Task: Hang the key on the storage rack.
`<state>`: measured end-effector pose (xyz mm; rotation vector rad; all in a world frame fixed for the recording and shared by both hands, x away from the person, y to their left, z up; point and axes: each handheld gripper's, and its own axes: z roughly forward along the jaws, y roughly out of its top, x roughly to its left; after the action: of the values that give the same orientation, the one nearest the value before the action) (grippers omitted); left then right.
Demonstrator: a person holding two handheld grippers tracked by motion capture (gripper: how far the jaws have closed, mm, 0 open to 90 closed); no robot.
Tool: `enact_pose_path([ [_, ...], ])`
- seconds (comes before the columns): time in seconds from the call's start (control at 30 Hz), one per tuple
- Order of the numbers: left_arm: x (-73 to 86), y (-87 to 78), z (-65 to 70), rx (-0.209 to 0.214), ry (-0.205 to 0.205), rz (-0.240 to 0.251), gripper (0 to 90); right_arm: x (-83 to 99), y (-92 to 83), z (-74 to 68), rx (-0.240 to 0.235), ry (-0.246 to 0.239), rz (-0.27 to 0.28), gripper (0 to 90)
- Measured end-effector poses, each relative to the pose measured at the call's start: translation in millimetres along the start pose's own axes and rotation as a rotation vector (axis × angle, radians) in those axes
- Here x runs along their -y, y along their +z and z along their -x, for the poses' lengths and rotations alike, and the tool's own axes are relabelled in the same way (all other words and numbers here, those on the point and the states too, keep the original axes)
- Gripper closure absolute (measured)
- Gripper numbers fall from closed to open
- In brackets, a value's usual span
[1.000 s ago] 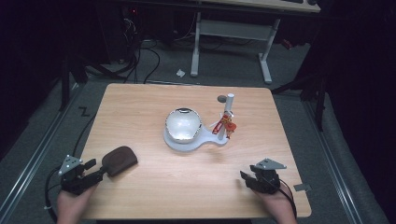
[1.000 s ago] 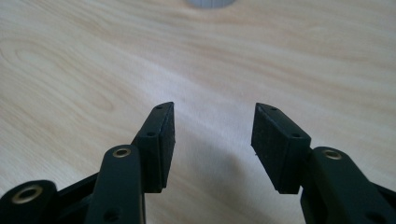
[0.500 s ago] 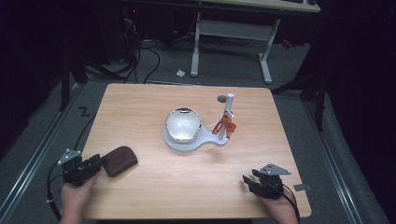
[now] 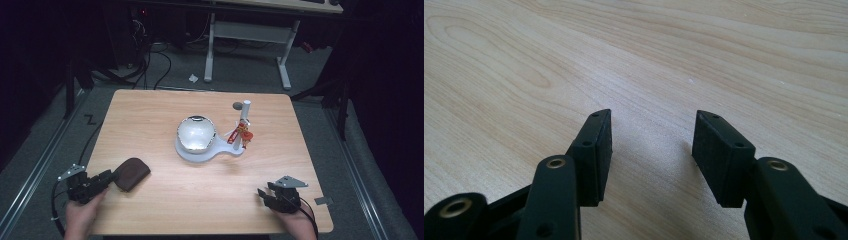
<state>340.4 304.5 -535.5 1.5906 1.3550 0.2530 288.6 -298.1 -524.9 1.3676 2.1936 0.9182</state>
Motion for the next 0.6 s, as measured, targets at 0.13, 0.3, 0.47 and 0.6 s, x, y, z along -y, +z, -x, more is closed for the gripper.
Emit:
enact_pose_path([
  [0.13,2.1,0.2,3.8,-0.001,0.017,-0.001,64.9,0.7,0.4,0.8,-0.001,0.003,-0.003,50.6],
  [0.3,5.8,1.3,6.0,0.000,0.020,-0.009,71.2,1.0,1.0,1.2,-0.004,0.002,-0.006,50.6],
  [0.47,8.5,2.1,12.3,-0.020,0.064,-0.019,80.1,0.9,1.0,1.4,-0.004,0.003,-0.007,50.6],
  [0.6,9.2,2.2,15.6,-0.029,0.095,-0.021,84.4,0.4,0.9,0.7,-0.004,-0.002,-0.005,50.6],
])
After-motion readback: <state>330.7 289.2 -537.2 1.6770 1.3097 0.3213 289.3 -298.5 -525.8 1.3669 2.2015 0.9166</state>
